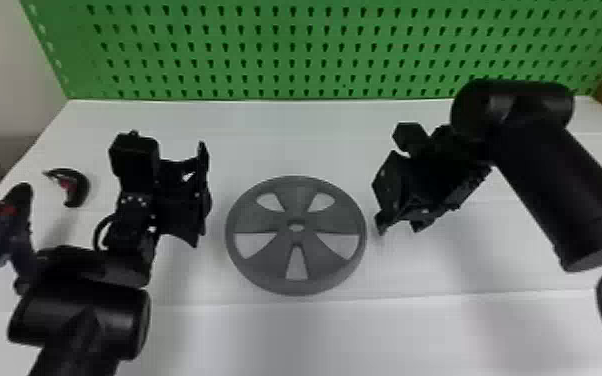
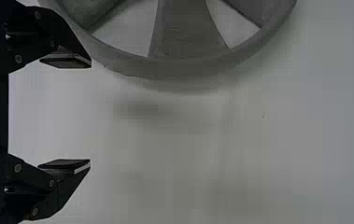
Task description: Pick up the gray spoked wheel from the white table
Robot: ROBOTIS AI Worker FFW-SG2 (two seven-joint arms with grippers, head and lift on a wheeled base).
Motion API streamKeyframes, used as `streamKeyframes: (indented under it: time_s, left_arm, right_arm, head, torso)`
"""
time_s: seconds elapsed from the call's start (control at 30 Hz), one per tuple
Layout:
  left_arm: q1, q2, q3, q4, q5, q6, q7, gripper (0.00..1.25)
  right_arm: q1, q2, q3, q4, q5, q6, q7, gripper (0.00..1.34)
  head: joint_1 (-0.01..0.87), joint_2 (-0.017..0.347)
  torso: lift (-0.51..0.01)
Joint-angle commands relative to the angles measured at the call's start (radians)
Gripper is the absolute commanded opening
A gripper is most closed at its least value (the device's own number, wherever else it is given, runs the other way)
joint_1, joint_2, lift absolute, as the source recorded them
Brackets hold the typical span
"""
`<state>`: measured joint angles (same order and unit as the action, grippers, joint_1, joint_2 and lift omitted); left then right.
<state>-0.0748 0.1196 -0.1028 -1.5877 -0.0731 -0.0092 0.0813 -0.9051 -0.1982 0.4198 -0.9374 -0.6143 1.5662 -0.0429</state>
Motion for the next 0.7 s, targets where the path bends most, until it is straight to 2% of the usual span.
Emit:
streamKeyframes:
  time_s: [0.0,0.4,0.67]
  left_arm:
    - [0.001,0.000,0.002,0.000,-0.001,0.000,0.000,1.12]
    - [0.001,0.000,0.000,0.000,-0.001,0.000,0.000,1.12]
    - [0.001,0.000,0.000,0.000,-0.001,0.000,0.000,1.12]
  right_arm:
    - [-0.018,-0.007,0.100,-0.001,-0.088,0.006,0.000,0.84]
    - [-0.037,-0.004,0.208,-0.024,-0.220,0.006,0.000,0.84]
    - [-0.043,-0.001,0.226,-0.026,-0.240,0.006,0.000,0.84]
  head:
    - [0.765,0.018]
    - [0.765,0.018]
    - [0.765,0.018]
  torso:
    - [-0.090]
    - [-0.090]
    - [-0.090]
